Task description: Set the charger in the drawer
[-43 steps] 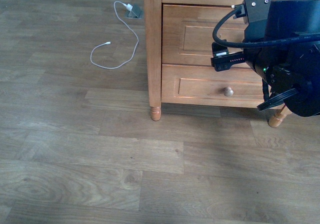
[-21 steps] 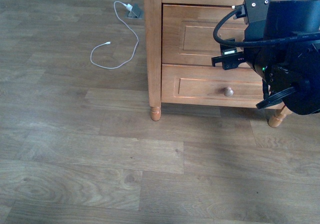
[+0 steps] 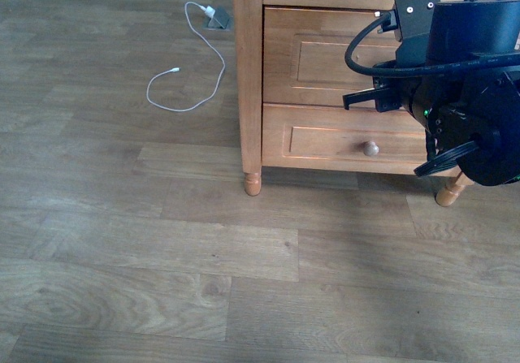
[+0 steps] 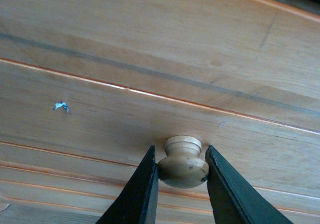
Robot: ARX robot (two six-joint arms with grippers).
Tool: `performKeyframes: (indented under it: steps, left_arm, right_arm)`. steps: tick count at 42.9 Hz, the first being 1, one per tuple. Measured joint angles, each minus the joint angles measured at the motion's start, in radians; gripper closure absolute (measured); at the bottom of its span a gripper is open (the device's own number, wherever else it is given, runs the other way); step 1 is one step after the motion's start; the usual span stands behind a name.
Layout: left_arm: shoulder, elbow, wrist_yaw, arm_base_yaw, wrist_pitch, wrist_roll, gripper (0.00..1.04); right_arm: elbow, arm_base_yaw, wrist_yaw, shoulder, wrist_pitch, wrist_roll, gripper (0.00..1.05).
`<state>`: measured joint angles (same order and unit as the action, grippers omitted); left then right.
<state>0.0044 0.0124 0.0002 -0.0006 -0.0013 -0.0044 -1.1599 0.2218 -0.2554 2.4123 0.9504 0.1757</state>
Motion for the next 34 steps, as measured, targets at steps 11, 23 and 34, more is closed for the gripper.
performKeyframes:
  steps: [11,23,34]
  left_arm:
    - [0.000,0.000,0.000,0.000,0.000,0.000,0.06]
    - [0.000,0.000,0.000,0.000,0.000,0.000,0.06]
    - [0.000,0.000,0.000,0.000,0.000,0.000,0.06]
  right_arm:
    - [0.089,-0.008,0.052,-0.059,0.006,-0.016,0.82]
    - [0.329,-0.013,0.122,-0.196,0.043,-0.052,0.82]
    - [0.586,-0.053,0.270,-0.362,0.047,-0.068,0.83]
